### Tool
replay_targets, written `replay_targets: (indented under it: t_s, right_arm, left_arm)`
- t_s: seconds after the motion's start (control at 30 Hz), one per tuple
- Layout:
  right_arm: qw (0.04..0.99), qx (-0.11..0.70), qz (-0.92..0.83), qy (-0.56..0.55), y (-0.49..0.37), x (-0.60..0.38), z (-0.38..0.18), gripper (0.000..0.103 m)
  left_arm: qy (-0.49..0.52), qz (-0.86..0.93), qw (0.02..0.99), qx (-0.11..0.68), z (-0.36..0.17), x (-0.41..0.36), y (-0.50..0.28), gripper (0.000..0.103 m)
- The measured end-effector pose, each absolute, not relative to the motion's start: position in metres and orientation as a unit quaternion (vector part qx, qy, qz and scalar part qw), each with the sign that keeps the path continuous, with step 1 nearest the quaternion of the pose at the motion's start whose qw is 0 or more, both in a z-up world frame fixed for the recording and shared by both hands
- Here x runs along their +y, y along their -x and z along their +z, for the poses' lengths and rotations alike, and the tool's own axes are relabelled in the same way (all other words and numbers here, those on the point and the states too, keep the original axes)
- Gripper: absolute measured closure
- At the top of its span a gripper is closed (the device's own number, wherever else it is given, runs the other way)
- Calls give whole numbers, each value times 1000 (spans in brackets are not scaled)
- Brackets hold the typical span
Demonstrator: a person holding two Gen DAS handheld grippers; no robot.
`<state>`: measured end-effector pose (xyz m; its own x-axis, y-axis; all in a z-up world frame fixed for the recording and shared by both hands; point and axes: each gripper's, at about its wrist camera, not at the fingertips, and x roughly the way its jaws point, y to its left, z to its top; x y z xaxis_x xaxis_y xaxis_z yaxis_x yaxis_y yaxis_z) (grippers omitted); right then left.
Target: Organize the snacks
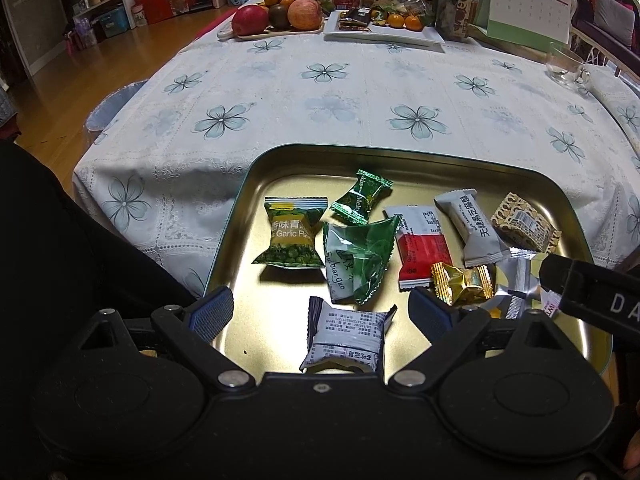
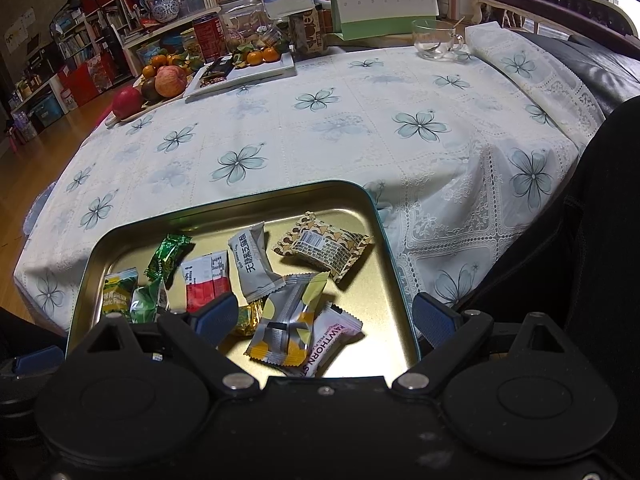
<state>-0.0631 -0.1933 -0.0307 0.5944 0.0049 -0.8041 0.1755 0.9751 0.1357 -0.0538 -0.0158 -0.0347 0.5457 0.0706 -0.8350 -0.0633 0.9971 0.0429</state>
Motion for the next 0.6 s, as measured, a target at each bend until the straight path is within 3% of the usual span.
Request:
replay_targets:
  t_s: [0.6]
  right_arm:
    - [888,446,-45,-101,63,-192,-30,5]
  left_arm:
    - [-9,38,879,476,-34,-17,54,9]
